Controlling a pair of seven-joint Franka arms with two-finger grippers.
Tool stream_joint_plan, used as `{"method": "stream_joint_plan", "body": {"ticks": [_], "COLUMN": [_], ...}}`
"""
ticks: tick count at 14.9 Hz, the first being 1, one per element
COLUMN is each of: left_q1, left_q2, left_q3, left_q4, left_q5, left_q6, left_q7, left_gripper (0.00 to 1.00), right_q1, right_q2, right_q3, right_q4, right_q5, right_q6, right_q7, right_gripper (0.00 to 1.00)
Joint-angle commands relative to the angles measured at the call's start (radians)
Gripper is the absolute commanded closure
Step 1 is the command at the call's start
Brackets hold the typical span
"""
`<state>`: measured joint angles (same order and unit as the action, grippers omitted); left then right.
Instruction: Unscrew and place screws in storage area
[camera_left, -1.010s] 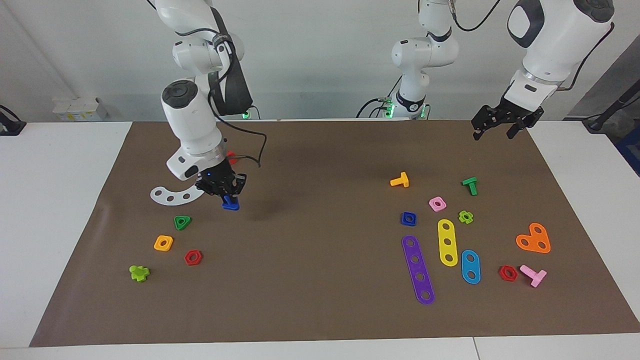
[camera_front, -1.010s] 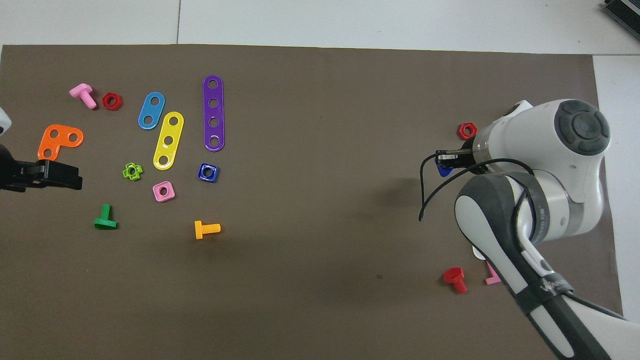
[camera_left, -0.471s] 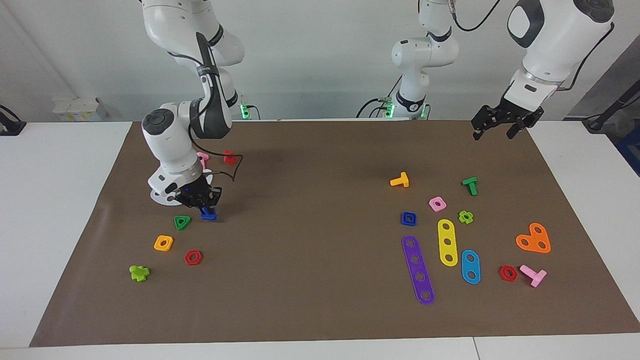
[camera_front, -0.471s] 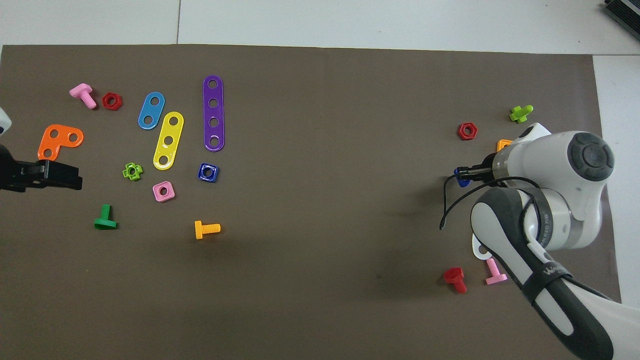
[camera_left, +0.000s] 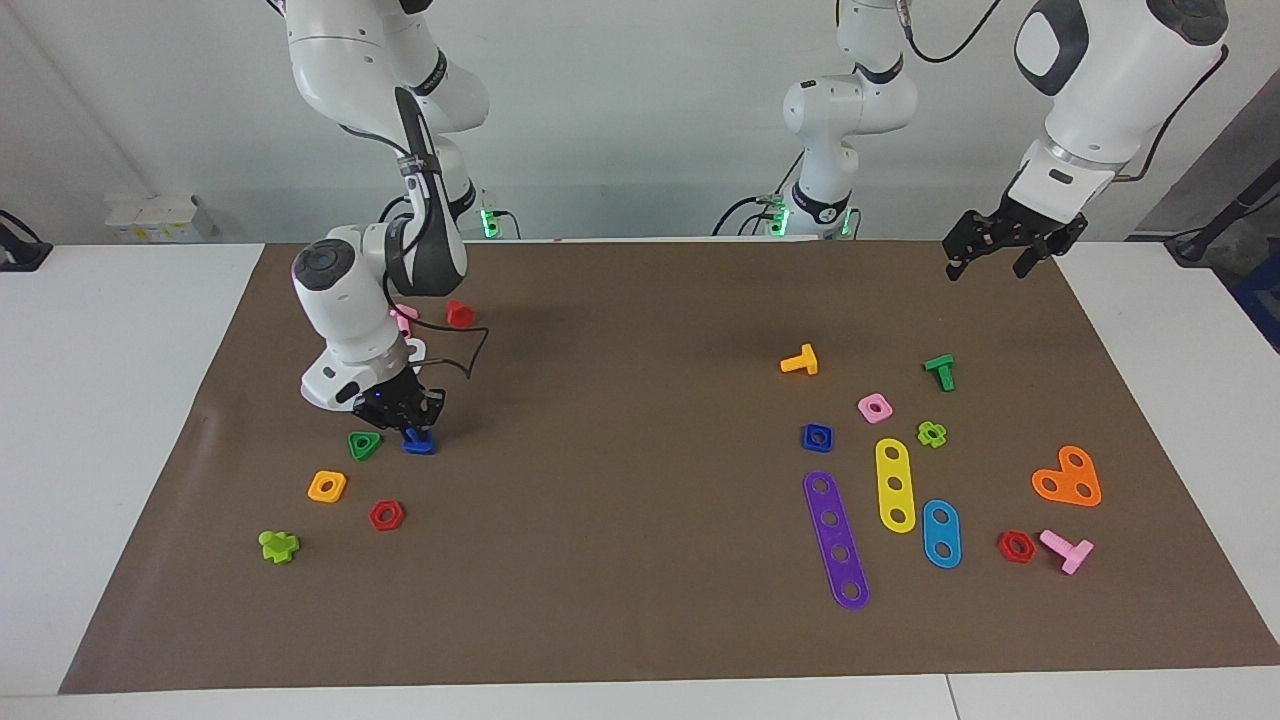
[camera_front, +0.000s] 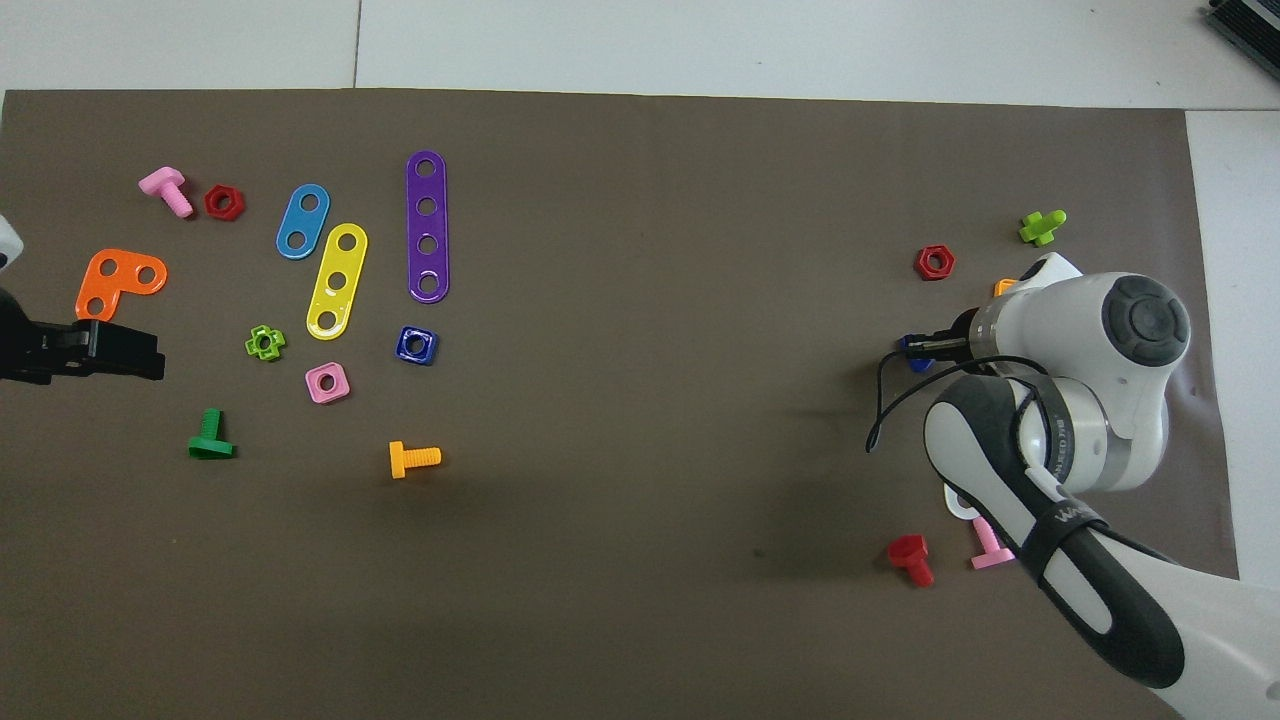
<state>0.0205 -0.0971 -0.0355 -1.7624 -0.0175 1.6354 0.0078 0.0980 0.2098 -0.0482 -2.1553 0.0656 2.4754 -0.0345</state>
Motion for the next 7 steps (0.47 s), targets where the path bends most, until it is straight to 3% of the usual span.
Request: {"method": "stream_joint_plan", "body": {"ticks": [1,2,3,7], "left_q1": [0.006,0.006,0.006,0.006], "left_q2": [-0.032,-0.032,-0.032,-0.032], "left_q3": [-0.001,-0.001,-0.001,-0.001], "left_q4": [-0.037,-0.037,-0.037,-0.037], "left_q5": [-0.004,-0.004,-0.004,-0.004], "left_q6": [0.017,0.017,0.017,0.017], "left_q7": [-0.008,-0.006,-0.006,-0.006], "left_gripper": [0.0,0.0,0.0,0.0], "right_q1": [-0.018,-0.018,-0.018,-0.006], "right_q2": [0.005,0.005,0.005,-0.045], "right_q3": [0.011,0.011,0.011,0.011], "right_q4": [-0.004,-0.004,-0.003,0.038], "right_q5": [0.02,0.02,0.02,0.02], "right_q6": [0.02,0.02,0.019,-0.05], "right_q7": [-0.042,-0.039,-0.036,0.02], "right_gripper": [0.58,0.13,0.0,0.0]}}
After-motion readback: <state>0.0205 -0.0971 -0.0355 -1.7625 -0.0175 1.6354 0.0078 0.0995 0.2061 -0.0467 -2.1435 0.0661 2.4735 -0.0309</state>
